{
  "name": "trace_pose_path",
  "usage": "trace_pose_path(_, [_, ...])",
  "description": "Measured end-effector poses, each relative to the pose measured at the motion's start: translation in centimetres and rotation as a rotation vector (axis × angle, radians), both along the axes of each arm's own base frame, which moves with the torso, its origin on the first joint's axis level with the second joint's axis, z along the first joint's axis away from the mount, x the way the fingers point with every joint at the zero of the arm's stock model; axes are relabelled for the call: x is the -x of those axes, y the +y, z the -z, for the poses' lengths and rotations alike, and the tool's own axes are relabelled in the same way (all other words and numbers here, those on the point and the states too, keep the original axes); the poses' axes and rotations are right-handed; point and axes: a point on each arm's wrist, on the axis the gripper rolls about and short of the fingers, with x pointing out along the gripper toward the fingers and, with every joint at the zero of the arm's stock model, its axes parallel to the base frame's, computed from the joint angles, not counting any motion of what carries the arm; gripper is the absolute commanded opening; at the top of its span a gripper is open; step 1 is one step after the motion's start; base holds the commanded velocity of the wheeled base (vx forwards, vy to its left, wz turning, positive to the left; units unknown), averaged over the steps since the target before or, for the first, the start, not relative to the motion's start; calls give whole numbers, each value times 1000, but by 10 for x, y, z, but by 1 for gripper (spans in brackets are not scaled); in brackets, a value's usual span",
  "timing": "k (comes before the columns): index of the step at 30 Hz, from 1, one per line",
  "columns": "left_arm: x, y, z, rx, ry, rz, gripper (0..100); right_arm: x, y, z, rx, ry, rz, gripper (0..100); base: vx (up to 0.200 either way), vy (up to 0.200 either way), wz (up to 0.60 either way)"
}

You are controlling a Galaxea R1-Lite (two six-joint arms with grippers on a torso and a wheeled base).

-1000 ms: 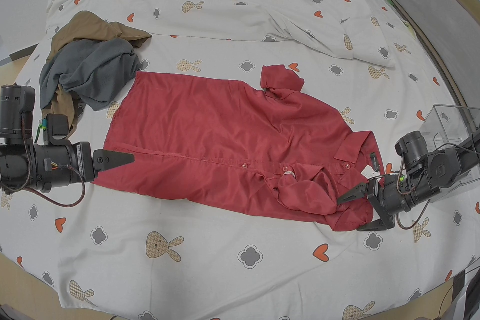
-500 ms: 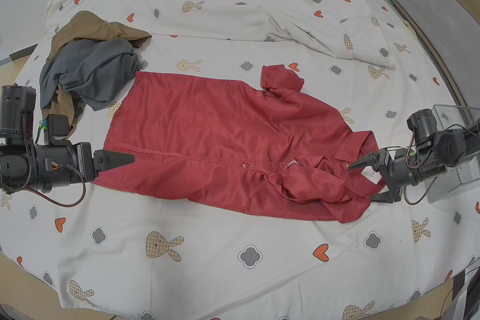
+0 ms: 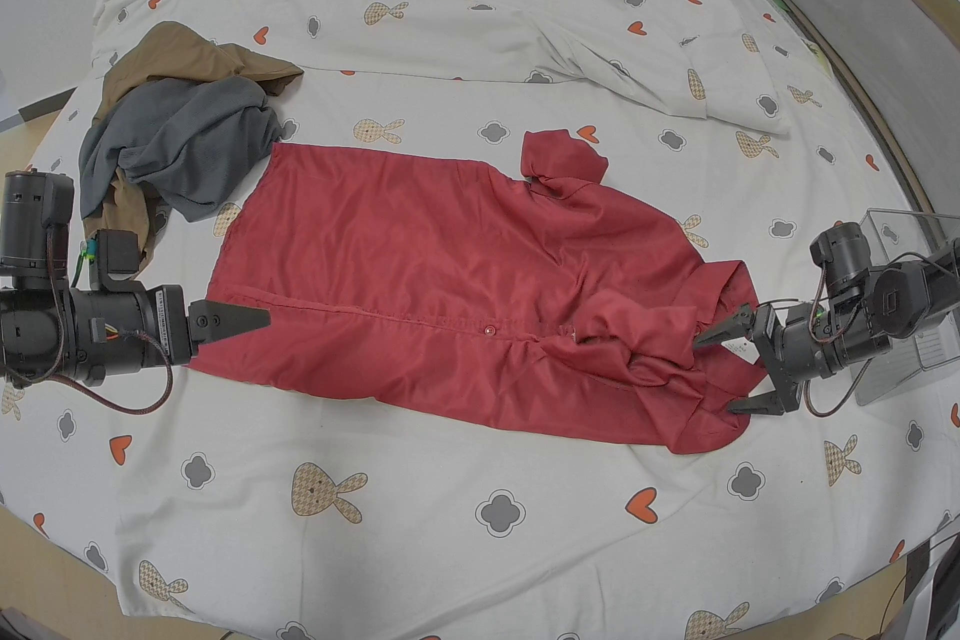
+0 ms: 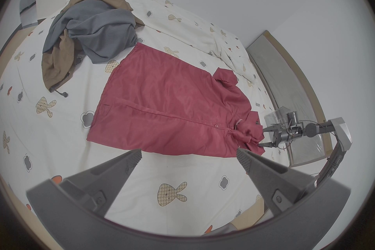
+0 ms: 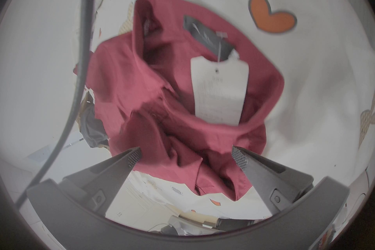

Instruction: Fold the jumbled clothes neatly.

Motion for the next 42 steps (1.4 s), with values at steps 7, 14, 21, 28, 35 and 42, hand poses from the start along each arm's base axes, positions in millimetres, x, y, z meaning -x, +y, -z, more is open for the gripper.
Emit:
trace_pose_path(7, [0, 0, -1, 0, -3, 0, 100, 7, -4, -7, -1, -25, 8, 100, 0, 0, 0])
trace_pose_path(14, [0, 0, -1, 0, -4, -1, 100, 32, -5, -48, -45, -161, -28, 100, 0, 0, 0])
trace_pose_path(21, [-1, 0, 1, 0, 3, 0, 100, 48, 42, -67, -86, -242, -215, 100, 0, 0, 0])
trace_pose_path(28, [-7, 2, 7, -3, 28, -11, 100, 26, 88, -38, -63, -207, -314, 100, 0, 0, 0])
trace_pose_path(35, [-15, 3, 14, -6, 59, -21, 100, 1, 130, -12, -43, -184, -373, 100, 0, 0, 0])
trace_pose_path(42, [-17, 4, 17, -8, 68, -23, 100, -15, 125, -4, 5, -191, -307, 100, 0, 0, 0])
